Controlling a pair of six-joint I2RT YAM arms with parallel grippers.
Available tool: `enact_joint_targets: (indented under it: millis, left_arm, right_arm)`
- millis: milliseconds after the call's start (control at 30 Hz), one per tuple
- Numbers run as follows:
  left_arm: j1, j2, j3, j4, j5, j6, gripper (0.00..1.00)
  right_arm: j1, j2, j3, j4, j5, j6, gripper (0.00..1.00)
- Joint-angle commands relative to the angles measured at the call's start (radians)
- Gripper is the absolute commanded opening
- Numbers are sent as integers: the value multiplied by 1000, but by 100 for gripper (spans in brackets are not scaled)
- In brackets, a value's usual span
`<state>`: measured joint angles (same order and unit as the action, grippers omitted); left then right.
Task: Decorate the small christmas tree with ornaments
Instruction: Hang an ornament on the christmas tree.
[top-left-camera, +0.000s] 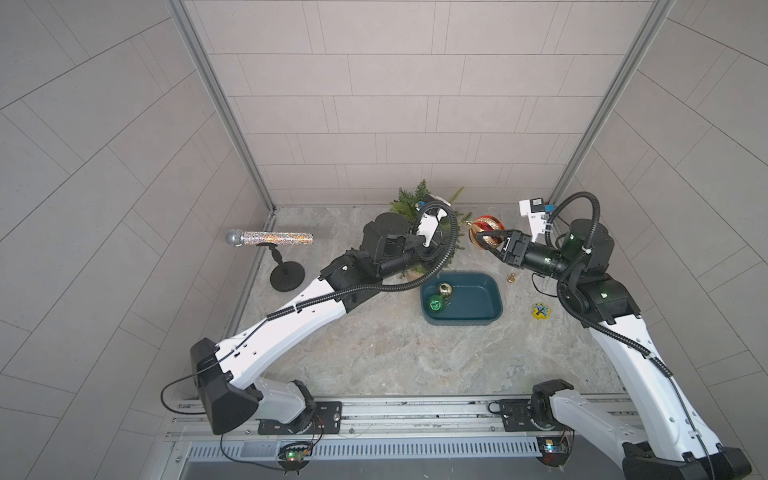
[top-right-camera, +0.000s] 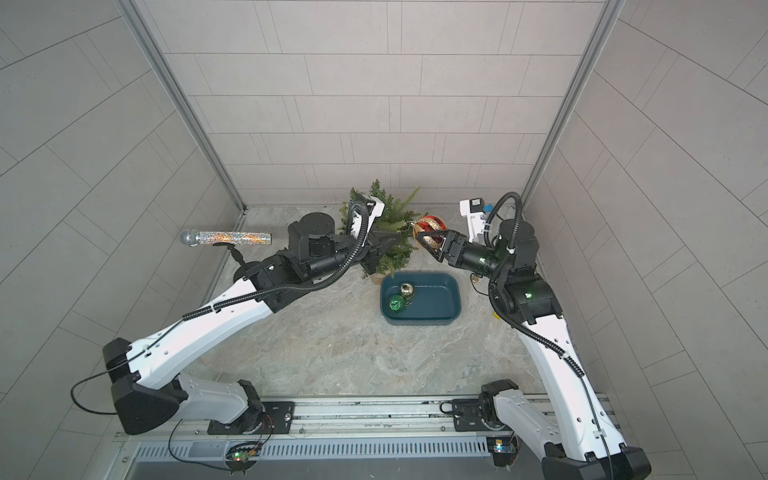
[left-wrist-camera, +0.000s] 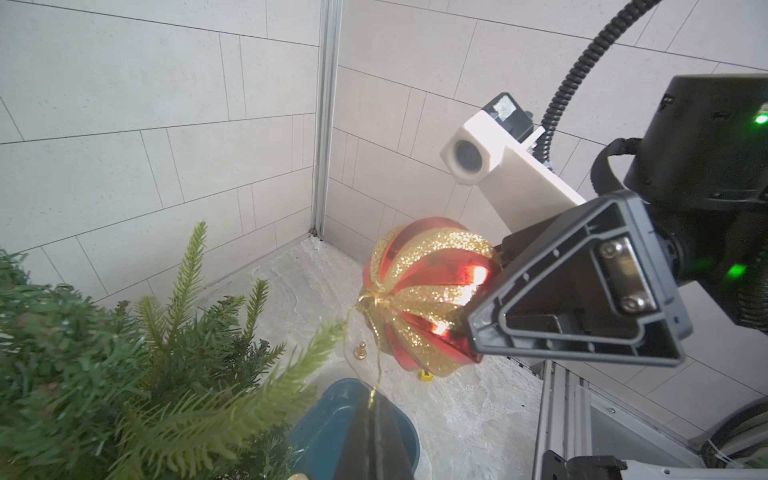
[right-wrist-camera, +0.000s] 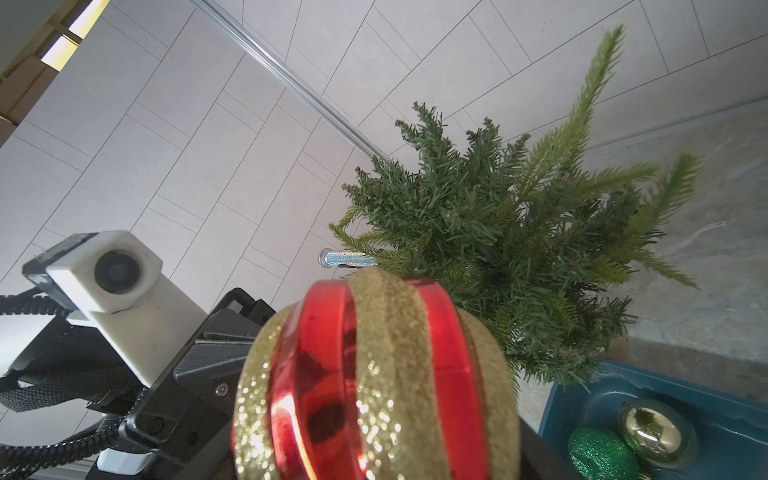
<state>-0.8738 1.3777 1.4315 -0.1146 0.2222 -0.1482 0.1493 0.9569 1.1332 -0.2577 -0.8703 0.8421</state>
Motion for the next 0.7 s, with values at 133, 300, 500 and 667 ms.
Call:
enact_joint_targets:
  millis: [133,300,500,667]
  left_arm:
    - [-7,3,43,13,-24,37,0]
    - [-7,10,49,5,-35,53,0]
    - [-7,18,50,1,-37,61,0]
    - [-7,24,52,-5,-33,61,0]
  right_arm:
    - [-5,-5,6,115,17,46,66]
    - [-6,6,-13,168,16,72,66]
    - [-5,13,-38,189,11,84,66]
    - [-6,6,-63,188,3,86,67]
